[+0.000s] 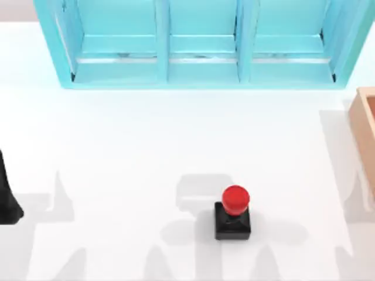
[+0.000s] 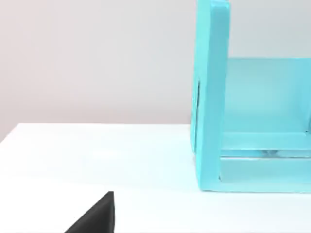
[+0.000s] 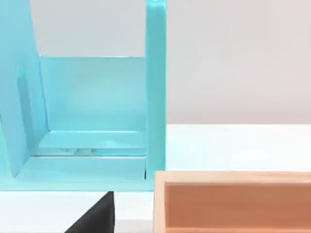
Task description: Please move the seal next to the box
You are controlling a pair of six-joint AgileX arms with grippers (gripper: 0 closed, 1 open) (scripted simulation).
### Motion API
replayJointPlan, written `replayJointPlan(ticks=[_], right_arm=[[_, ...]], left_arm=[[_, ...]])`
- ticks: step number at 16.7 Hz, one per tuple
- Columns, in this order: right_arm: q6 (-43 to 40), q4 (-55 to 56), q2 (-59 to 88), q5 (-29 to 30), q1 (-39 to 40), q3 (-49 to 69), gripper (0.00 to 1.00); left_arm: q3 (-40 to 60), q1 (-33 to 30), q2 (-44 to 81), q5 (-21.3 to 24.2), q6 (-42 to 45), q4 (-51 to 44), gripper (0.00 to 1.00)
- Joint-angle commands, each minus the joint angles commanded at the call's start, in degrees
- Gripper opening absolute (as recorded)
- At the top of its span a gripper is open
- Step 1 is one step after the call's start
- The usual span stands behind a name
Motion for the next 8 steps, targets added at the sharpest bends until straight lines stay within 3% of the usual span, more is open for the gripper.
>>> replayJointPlan(ticks=[4,8], right_arm=[[1.3,-1.6,1.8,0.0,1.7,1.8,1.00],[8.5,-10.6,12.6,0.3,10.1,12.6,1.00]], left_arm=[[0.0,0.0,0.0,0.0,0.0,0.0,1.00],[0.0,0.0,0.0,0.0,0.0,0.0,1.00]])
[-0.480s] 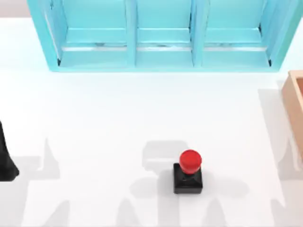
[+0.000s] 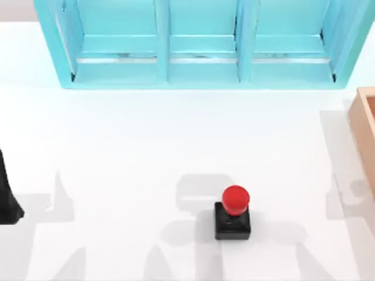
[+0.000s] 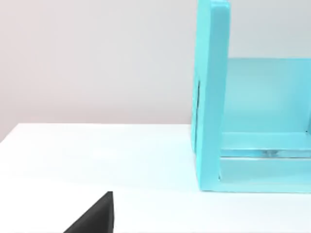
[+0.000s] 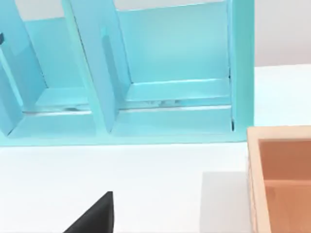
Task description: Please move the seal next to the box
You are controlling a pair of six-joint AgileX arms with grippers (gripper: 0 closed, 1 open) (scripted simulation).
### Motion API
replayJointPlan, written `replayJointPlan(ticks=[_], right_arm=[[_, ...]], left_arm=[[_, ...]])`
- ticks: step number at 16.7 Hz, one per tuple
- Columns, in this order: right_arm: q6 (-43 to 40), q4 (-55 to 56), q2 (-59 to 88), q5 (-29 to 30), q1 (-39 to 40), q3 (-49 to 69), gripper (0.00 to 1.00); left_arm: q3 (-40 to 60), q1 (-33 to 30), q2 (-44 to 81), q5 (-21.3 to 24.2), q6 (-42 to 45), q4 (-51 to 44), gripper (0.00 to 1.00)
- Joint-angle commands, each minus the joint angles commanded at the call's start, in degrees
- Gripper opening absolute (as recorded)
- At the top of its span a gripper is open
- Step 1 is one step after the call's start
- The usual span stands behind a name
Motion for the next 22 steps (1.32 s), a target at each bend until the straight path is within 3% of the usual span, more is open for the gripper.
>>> replayJointPlan(ticks=[11,17,22], right_arm=[[27.1,-43.1,65.1,0.9,28.1,53.8,1.00],[35.3,-61.3,92.3,0.3,33.9,78.1,1.00],[37.2,-66.4,98.7,-0.2,34.7,85.7,1.00]], left_arm=[[0.0,0.0,0.0,0.0,0.0,0.0,1.00],[0.0,0.0,0.0,0.0,0.0,0.0,1.00],[0.0,0.0,0.0,0.0,0.0,0.0,1.00]])
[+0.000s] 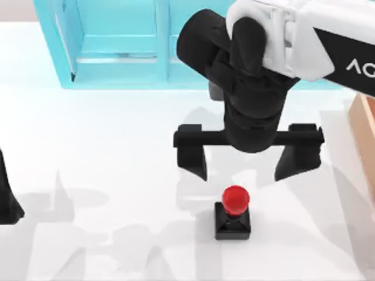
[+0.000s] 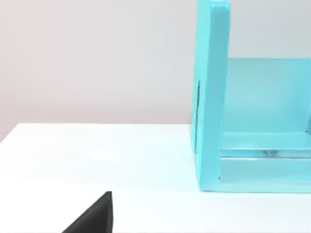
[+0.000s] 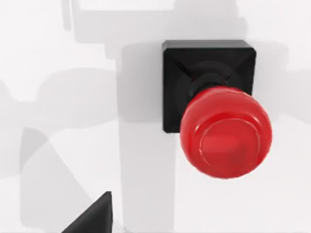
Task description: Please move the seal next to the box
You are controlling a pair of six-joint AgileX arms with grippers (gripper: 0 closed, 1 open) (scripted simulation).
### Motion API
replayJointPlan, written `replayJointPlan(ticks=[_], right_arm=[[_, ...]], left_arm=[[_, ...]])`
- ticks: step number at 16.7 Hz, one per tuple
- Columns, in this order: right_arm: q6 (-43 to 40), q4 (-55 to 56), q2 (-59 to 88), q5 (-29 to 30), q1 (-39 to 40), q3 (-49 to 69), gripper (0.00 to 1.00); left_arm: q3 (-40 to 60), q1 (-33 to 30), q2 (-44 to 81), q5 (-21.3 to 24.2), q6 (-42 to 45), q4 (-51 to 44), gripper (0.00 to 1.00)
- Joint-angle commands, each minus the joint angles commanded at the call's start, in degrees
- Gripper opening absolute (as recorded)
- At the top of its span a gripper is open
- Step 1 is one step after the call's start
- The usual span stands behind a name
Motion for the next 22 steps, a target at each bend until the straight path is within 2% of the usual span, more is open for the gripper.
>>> replayJointPlan(ticks=[6,14,19,22], right_arm=[[-0.1,1.1,0.0,0.0,-0.2,-1.1,1.00],[0.2,19.9,3.5,0.0,0.1,-16.1,1.00],[0.2,21.5,3.9,0.0,0.2,-17.6,1.00],[0.2,21.5,3.9,0.0,0.2,-17.6,0.77]], left_arm=[[0.0,0.0,0.0,0.0,0.0,0.0,1.00],[0.0,0.0,0.0,0.0,0.0,0.0,1.00],[0.0,0.0,0.0,0.0,0.0,0.0,1.00],[0.0,0.0,0.0,0.0,0.0,0.0,1.00]])
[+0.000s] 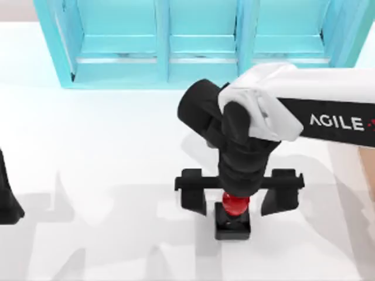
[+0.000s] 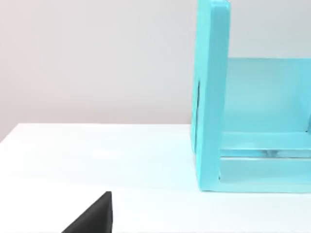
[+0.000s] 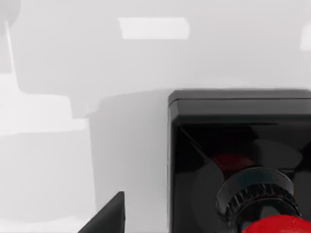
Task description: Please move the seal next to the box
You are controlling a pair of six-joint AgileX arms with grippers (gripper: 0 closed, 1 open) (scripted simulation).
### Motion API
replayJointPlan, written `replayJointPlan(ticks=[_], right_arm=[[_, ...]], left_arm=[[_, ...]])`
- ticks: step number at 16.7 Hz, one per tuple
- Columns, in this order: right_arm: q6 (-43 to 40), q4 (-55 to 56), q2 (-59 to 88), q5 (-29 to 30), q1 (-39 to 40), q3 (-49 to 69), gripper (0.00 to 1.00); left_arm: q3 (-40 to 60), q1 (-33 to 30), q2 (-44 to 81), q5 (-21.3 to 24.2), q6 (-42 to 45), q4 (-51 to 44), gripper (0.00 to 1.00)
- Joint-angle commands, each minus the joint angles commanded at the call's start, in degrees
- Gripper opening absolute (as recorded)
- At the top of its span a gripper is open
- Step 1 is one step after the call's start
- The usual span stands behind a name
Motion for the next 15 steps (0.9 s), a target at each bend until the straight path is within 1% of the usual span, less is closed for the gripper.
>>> replayJointPlan(ticks=[10,11,15], right_arm=[[0.0,0.0,0.0,0.0,0.0,0.0,0.02],[0.0,0.0,0.0,0.0,0.0,0.0,0.00],[0.0,0.0,0.0,0.0,0.0,0.0,0.00]], left_arm=[[0.0,0.0,0.0,0.0,0.0,0.0,1.00],[0.0,0.0,0.0,0.0,0.0,0.0,1.00],[0.0,0.0,0.0,0.0,0.0,0.0,1.00]])
